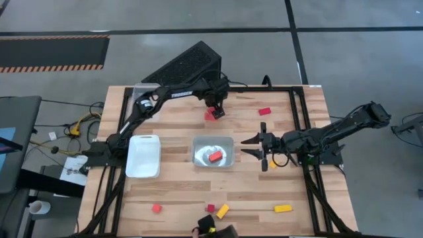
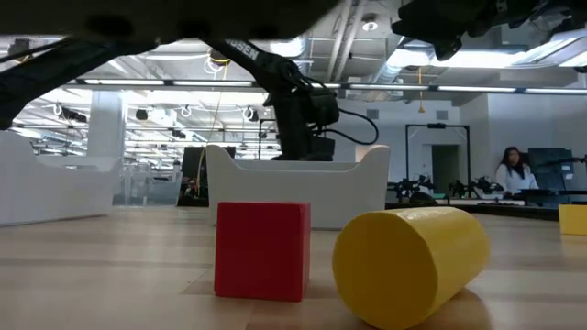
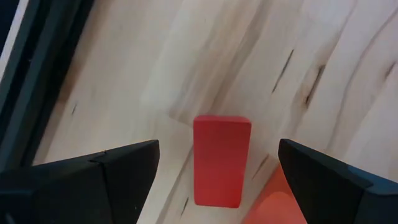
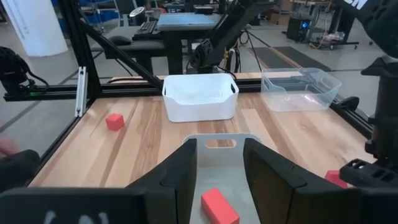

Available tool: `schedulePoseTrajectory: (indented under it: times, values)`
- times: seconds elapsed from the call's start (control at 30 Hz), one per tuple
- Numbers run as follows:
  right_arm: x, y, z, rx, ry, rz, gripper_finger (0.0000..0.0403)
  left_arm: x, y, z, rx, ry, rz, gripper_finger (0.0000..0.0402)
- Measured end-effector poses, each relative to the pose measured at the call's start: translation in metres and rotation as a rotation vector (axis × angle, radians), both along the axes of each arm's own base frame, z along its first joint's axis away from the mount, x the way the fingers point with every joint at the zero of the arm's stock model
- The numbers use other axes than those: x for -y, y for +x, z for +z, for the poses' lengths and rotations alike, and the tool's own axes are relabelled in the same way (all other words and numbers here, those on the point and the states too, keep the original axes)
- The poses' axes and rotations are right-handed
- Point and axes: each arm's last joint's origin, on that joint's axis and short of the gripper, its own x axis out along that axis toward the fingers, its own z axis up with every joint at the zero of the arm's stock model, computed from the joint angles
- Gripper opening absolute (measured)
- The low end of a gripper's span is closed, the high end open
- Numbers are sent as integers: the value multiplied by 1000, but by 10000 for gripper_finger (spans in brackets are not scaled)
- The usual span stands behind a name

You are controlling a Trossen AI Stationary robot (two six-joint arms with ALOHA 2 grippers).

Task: Sort & place blocks by color
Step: Put the top right red wooden block into the transparent bin

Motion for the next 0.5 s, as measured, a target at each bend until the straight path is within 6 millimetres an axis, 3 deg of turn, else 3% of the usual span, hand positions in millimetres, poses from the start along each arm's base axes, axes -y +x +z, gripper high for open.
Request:
schedulePoseTrajectory:
  times: [0.27, 0.5]
  values:
    - [0, 0, -1, -5, -2, 0, 154, -3, -4, 0, -11, -23, 19, 313]
    - [0, 0, 0, -5, -4, 1, 154, -11, -8, -1, -2, -48, 41, 251]
